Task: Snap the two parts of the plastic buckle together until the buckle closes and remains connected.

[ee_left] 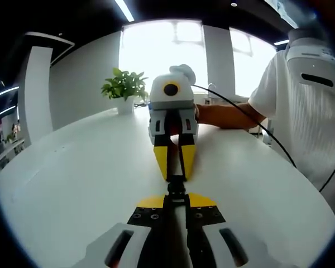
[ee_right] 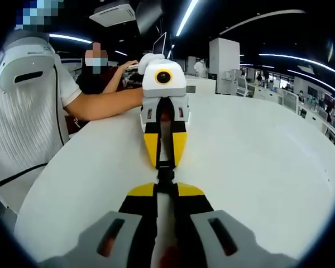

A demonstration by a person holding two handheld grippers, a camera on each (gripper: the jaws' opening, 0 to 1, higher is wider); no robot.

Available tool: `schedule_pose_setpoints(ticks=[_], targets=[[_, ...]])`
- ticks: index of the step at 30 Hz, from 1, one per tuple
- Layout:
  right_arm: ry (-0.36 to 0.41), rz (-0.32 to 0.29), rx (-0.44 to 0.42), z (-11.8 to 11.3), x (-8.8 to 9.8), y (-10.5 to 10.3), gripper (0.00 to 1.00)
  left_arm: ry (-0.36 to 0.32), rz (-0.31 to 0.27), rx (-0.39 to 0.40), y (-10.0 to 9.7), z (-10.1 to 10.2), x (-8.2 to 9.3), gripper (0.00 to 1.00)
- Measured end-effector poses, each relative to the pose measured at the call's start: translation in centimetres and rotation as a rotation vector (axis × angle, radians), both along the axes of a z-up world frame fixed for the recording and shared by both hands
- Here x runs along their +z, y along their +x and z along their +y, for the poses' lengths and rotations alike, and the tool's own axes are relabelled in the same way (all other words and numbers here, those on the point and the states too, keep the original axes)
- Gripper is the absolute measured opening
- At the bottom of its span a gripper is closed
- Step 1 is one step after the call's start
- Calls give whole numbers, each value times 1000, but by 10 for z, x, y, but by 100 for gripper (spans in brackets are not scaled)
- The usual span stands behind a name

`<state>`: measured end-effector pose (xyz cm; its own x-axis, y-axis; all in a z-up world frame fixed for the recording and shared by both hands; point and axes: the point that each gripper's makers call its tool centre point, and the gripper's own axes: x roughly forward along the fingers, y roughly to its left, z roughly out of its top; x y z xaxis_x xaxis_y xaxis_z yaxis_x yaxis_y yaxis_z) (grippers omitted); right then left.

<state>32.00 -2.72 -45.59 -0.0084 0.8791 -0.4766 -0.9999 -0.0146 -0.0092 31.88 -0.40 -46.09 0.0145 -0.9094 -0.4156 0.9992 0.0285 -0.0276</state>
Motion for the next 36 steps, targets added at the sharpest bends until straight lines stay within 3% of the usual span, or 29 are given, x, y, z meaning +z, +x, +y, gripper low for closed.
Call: schedule_pose_setpoints(ticks=[28, 36], targets=[[2, 12, 82, 7, -2, -13, 9, 11, 18, -50, -10, -1, -1, 9], [6, -23, 20, 3, -1, -9, 11, 15, -14, -20, -7, 2, 1, 10]])
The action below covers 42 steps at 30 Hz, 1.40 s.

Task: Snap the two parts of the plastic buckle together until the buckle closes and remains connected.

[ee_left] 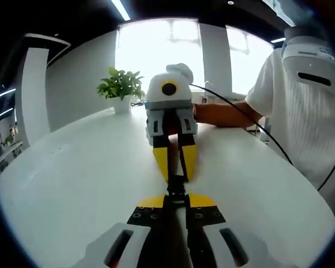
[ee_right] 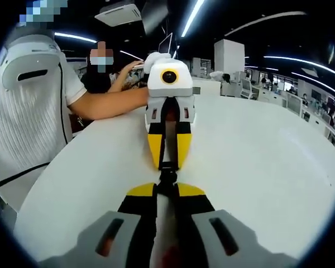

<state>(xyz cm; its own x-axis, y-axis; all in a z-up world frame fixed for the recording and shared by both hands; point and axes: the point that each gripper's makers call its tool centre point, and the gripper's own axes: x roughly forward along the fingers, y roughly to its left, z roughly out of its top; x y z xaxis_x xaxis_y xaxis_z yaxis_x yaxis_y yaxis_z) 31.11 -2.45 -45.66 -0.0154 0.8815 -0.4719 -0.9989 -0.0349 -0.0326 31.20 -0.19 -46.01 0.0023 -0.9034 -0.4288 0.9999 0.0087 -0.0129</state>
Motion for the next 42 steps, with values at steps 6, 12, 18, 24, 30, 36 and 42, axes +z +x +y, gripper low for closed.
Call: schedule_pose_setpoints(ticks=[6, 12, 18, 24, 30, 36, 42], targets=[[0, -17, -47, -2, 0, 3, 14, 1, -1, 8, 1, 0, 0, 10], [-4, -18, -79, -6, 0, 7, 15, 1, 3, 8, 1, 0, 0, 10], [-8, -23, -83, -6, 0, 8, 12, 0, 4, 7, 1, 0, 0, 10], [-17, -19, -84, -4, 0, 7, 11, -3, 10, 7, 1, -2, 0, 10], [-45, -28, -133, -3, 0, 6, 10, -2, 9, 16, 2, -1, 0, 10], [-48, -35, -132, -3, 0, 6, 10, -3, 11, 22, 2, -1, -1, 9], [-48, -29, -134, -2, 0, 6, 9, 2, 15, 24, 3, -2, -1, 9]])
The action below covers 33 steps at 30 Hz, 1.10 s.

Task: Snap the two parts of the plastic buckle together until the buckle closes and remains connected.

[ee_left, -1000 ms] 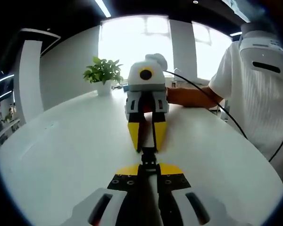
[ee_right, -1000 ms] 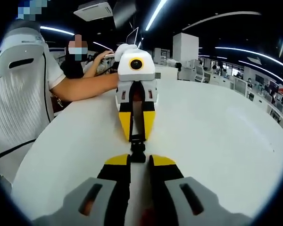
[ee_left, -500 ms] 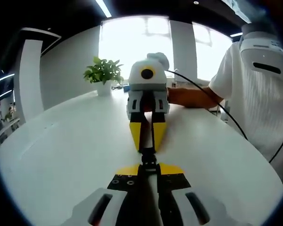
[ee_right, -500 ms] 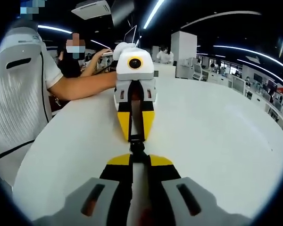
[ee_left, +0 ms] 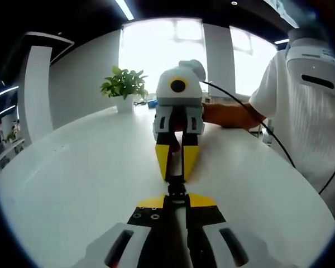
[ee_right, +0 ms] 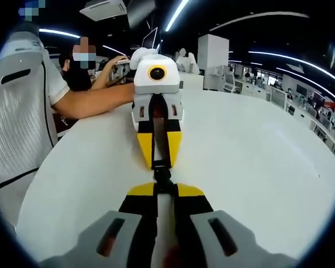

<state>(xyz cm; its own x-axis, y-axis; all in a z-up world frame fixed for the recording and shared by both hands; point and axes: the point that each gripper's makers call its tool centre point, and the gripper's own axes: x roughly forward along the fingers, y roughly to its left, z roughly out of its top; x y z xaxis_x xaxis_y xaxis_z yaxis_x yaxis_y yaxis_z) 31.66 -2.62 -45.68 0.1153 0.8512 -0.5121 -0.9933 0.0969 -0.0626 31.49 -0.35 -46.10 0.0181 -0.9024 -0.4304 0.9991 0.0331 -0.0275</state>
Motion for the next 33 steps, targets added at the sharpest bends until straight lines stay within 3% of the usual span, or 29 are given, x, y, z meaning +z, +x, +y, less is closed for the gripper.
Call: schedule_pose_setpoints(ticks=[7, 17, 25, 28, 33], targets=[[-23, -9, -30, 2, 0, 0, 9, 14, -11, 9, 0, -1, 0, 9], [-61, 5, -151, 0, 0, 3, 9, 16, -16, 41, 5, 0, -1, 9], [-37, 0, -95, 1, 0, 4, 9, 6, -14, 31, 6, -1, -1, 9], [-22, -20, -37, 7, -2, 1, 9, 2, -14, 22, 5, -3, -1, 9], [-14, -5, -30, 6, -4, 10, 9, 10, -19, 19, 4, -4, -2, 9]])
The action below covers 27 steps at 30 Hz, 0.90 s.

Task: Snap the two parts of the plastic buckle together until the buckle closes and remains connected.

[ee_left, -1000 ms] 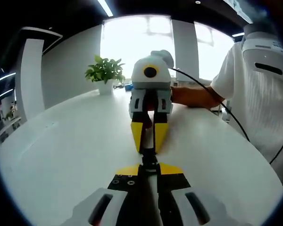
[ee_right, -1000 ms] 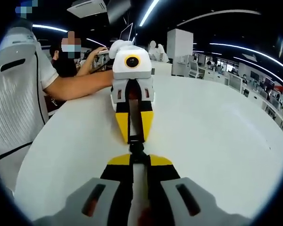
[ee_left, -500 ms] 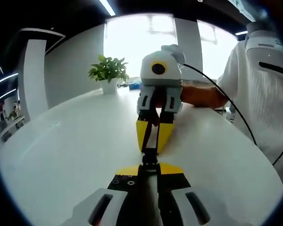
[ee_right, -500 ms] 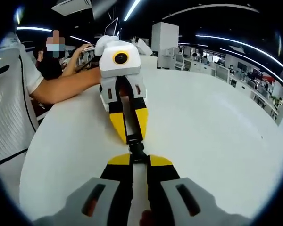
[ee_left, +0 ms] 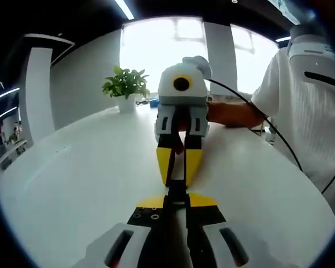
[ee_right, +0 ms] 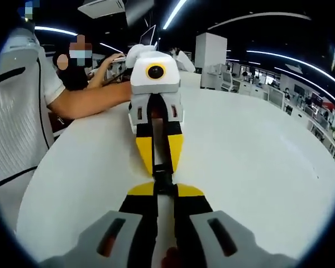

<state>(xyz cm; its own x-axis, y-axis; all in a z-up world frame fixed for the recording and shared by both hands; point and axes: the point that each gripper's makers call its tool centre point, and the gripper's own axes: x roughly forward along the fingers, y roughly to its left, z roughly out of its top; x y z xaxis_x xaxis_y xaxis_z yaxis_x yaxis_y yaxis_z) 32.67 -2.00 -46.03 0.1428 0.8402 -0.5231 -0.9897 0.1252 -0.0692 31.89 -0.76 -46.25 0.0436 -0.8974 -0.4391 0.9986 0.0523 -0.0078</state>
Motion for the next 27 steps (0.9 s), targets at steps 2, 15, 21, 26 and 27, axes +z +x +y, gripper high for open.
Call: schedule_pose_setpoints(ticks=[2, 15, 21, 26, 27], targets=[[5, -6, 5, 0, 0, 0, 9, 0, 1, 1, 0, 0, 0, 9], [47, -28, 27, 0, 2, -2, 11, -2, -1, 8, 0, 0, 1, 11], [58, -14, 27, 0, 3, -4, 12, -3, 4, 12, -1, 0, 1, 11], [63, 16, 36, 1, 3, -7, 20, 3, -1, 3, -4, -2, 1, 11], [62, 16, 36, 1, 4, -8, 20, 4, -3, 4, -4, -2, 1, 11]])
